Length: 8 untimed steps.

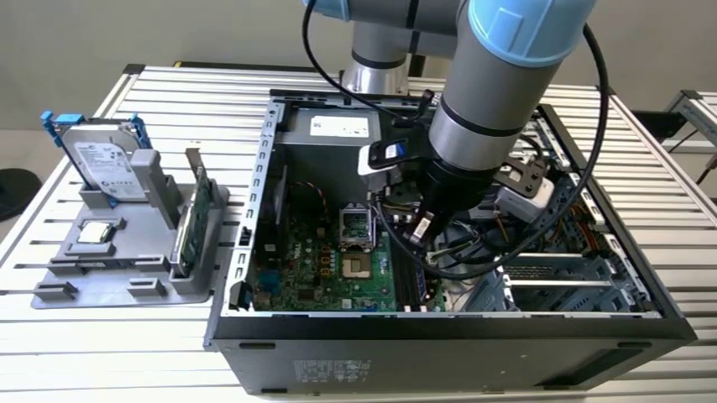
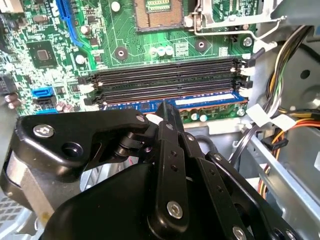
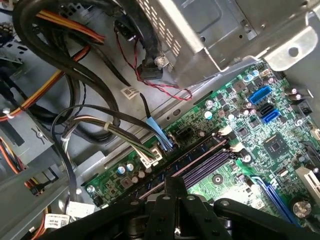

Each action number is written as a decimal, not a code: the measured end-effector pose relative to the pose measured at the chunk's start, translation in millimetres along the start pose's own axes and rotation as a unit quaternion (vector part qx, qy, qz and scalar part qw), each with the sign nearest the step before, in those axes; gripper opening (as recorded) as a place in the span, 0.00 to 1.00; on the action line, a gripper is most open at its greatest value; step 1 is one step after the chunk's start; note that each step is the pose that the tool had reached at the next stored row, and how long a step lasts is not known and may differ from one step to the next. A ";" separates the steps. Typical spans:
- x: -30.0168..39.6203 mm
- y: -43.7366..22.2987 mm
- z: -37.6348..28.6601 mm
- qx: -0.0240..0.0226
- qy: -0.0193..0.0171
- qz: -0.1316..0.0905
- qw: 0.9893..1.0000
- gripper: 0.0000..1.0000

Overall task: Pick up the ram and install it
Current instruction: 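Press down the ram until it locks into place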

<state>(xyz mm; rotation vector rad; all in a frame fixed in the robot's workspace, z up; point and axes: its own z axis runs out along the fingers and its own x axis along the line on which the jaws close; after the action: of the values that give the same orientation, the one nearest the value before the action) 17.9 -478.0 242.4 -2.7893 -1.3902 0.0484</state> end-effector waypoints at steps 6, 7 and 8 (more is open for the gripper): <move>0.0 0.0 0.2 0.001 0.001 -0.025 1.000 0.00; 0.0 0.0 0.2 0.001 0.001 -0.028 1.000 0.00; 0.0 0.0 0.2 0.002 0.001 -0.031 1.000 0.00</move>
<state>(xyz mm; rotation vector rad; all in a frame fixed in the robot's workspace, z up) 17.9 -478.1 242.2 -2.7416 -1.4727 0.0466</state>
